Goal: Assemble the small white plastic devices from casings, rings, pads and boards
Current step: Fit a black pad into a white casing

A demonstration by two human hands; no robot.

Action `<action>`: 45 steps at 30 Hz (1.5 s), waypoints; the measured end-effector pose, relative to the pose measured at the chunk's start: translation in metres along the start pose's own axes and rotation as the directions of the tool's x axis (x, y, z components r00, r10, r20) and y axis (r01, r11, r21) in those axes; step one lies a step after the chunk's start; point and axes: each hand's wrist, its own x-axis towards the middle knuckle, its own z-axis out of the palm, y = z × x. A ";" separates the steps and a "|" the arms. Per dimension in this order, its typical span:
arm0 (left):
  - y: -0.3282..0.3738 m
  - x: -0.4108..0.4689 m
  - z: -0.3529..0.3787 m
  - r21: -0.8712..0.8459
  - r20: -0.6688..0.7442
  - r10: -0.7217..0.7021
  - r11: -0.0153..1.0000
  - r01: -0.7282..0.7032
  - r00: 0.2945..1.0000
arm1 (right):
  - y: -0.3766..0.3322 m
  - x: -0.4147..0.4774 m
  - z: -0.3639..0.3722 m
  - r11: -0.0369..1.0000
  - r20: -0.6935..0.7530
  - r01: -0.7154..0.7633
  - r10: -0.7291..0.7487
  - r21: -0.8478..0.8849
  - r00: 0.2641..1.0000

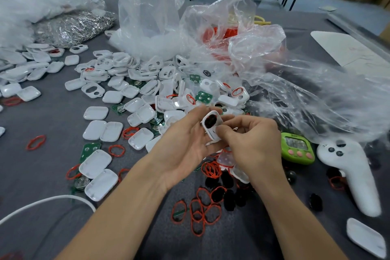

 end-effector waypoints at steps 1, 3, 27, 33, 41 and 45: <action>0.000 0.000 0.000 -0.004 0.000 0.002 1.000 -0.002 1.000 | 0.000 0.001 -0.001 1.000 0.020 -0.010 0.010 0.027 1.000; -0.001 0.000 0.000 -0.004 -0.003 0.003 1.000 -0.003 1.000 | -0.001 0.002 -0.002 1.000 0.064 -0.004 0.002 0.031 0.998; -0.004 0.001 0.004 0.090 -0.109 -0.034 0.995 0.044 0.993 | 0.004 0.001 -0.012 0.951 0.145 0.203 -0.173 -0.231 0.974; -0.003 0.000 0.004 0.033 -0.117 -0.039 0.999 0.043 0.992 | 0.002 -0.006 -0.003 0.923 0.026 0.207 -0.210 -0.325 0.977; 0.004 -0.003 0.003 0.026 -0.059 -0.010 1.000 0.012 0.998 | 0.000 -0.013 0.003 0.969 -0.157 0.144 -0.176 -0.201 0.972; 0.003 -0.002 0.002 0.071 -0.068 -0.008 0.997 0.013 0.998 | -0.002 -0.015 0.002 0.958 -0.141 0.147 -0.185 -0.244 0.973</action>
